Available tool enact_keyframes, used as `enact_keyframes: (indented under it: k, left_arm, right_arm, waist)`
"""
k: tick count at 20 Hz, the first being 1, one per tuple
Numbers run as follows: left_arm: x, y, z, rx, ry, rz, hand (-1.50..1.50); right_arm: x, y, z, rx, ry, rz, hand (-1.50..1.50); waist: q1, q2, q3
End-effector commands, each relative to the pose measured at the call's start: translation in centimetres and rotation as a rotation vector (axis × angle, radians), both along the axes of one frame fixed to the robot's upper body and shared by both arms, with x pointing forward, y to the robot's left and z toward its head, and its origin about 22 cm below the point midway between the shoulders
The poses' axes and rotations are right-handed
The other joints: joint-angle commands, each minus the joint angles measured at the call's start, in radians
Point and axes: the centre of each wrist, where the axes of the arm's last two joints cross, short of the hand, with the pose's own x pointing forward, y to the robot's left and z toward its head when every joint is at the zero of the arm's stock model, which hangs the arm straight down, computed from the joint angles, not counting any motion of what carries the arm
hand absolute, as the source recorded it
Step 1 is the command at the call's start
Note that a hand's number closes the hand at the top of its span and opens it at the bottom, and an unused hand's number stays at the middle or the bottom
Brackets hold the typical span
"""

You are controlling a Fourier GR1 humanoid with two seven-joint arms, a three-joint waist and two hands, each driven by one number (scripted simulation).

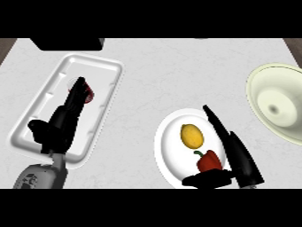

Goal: Pick the lemon from the plate and place it in the bowl

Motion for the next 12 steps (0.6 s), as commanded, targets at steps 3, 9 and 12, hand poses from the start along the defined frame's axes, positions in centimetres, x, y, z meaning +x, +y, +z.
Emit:
enact_keyframes:
  k: [3,9,12]
  left_arm:
    - [0.5,0.3,1.7,-0.004,-0.005,0.01,0.0]
    - [-2.2,-0.1,-1.8,0.003,0.001,-0.002,0.0]
    - [-0.6,-1.1,-1.3,0.009,-0.002,0.006,0.0]
  right_arm:
    - [0.9,-0.2,-2.7,0.034,0.012,-0.015,-1.5]
    - [1.1,-0.6,-4.1,0.021,0.018,-0.017,-1.5]
    - [3.3,0.0,-6.2,-0.064,0.026,-0.029,-1.5]
  waist:
    - [0.0,0.0,0.0]
    - [0.002,0.0,0.0]
    - [0.004,0.001,0.0]
